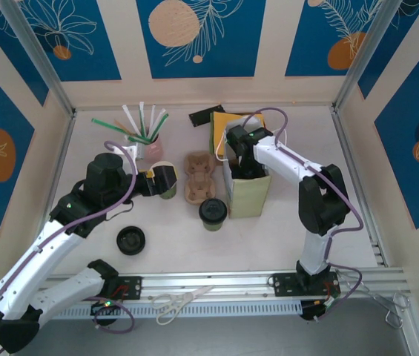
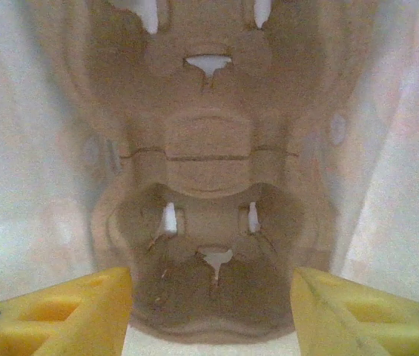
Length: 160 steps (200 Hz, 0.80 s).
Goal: Pack the takeout coffee
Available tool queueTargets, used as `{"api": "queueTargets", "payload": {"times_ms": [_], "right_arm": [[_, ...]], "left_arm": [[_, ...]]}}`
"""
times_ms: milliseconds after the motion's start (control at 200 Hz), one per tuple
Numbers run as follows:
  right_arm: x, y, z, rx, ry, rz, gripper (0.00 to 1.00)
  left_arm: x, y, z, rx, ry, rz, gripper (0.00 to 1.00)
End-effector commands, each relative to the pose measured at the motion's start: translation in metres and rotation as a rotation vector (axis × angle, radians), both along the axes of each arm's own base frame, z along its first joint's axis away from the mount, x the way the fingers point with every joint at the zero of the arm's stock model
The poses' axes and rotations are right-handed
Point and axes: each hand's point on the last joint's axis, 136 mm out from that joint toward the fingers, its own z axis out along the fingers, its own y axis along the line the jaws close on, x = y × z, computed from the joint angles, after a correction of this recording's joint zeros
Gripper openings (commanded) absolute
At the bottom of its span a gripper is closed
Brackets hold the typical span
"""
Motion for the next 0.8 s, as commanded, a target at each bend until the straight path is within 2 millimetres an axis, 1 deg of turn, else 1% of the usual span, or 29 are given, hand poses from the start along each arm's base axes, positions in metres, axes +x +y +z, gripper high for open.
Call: {"api": "queueTargets", "payload": {"times_ms": [0,220,500,675,795], "right_arm": [[0.002,-0.002,0.027,0.015,-0.039,-0.025,0.59],[0.007,-0.002,0.052,0.026,-0.079,-0.037,0.6],[0.008,0.0,0.084,0.06,-0.111,-0.057,0.6],[0.009,-0.001,0.1,0.079,-0.133,-0.069,0.6],[0.008,-0.003,0.103,0.086,-0.141,-0.078,0.6]], "left_arm": [[-0.001,0.002,0.005,-0.014,-0.005,0.006,1.0],[-0.001,0.0,0.005,-0.017,-0.002,0.002,1.0],[0.0,-0.012,0.005,-0.021,0.009,-0.059,1.0],[-0.001,-0.022,0.007,-0.017,0.007,-0.113,1.0],[-0.001,-0.026,0.009,-0.02,0.002,-0.13,1.0]]}}
